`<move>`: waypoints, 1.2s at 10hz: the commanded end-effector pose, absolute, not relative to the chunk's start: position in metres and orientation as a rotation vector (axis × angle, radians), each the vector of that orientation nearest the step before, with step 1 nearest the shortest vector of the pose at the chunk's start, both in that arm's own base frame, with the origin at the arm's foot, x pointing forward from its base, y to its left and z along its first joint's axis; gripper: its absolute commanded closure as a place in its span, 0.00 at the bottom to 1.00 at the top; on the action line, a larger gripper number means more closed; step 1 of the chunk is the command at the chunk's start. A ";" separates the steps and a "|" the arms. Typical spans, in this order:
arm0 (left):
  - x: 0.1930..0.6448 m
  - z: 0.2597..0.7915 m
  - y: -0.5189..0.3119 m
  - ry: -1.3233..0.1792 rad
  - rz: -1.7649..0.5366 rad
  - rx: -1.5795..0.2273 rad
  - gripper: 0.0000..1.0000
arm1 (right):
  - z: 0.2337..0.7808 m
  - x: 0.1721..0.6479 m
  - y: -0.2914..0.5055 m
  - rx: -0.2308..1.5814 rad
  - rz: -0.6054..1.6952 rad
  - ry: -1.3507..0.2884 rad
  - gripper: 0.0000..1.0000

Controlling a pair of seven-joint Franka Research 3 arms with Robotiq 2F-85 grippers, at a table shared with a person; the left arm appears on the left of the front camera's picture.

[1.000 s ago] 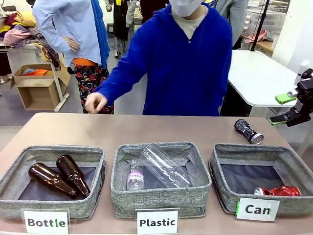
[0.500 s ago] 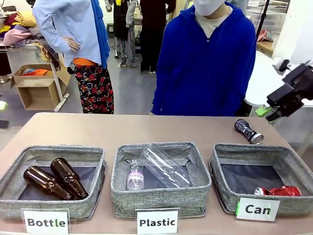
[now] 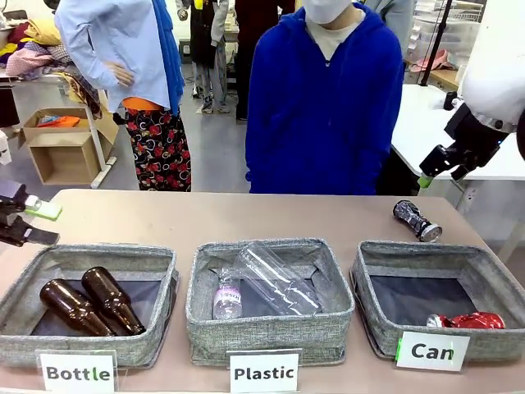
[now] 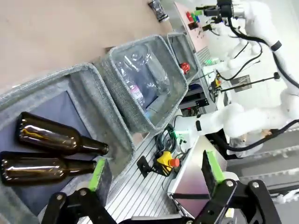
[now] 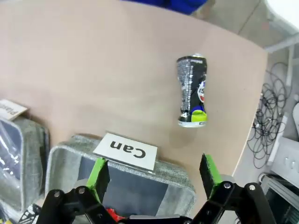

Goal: Sort the can waste into the basket.
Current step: Pick up the can waste from the table and place it in the right Fabric basket.

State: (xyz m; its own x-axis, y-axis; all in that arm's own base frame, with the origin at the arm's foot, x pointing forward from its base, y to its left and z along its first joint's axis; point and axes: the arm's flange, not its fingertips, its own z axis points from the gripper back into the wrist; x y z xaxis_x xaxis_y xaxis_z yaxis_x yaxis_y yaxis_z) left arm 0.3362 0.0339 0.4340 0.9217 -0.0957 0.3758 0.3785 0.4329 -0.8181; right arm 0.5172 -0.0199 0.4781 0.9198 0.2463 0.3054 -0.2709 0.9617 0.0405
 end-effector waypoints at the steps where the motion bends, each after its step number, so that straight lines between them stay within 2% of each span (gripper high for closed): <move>1: 0.329 0.447 0.037 -0.316 -0.314 -1.086 0.00 | 0.480 0.509 -0.024 0.179 0.299 -0.262 0.00; 2: 0.329 0.447 0.037 -0.316 -0.314 -1.086 0.00 | 0.480 0.509 -0.024 0.179 0.299 -0.262 0.00; 3: 0.329 0.447 0.037 -0.316 -0.314 -1.086 0.00 | 0.477 0.515 -0.020 0.105 0.269 -0.287 0.00; 5: 0.329 0.447 0.037 -0.316 -0.314 -1.086 0.00 | 0.463 0.546 -0.019 0.062 0.135 -0.199 0.00; 8: 0.329 0.447 0.037 -0.316 -0.314 -1.086 0.00 | 0.443 0.592 -0.033 0.071 0.128 -0.169 0.00; 9: 0.329 0.447 0.037 -0.316 -0.314 -1.086 0.00 | 0.430 0.608 -0.038 0.076 0.165 -0.146 0.00; 12: 0.329 0.447 0.037 -0.316 -0.314 -1.086 0.00 | 0.386 0.648 -0.055 0.045 0.072 -0.040 0.00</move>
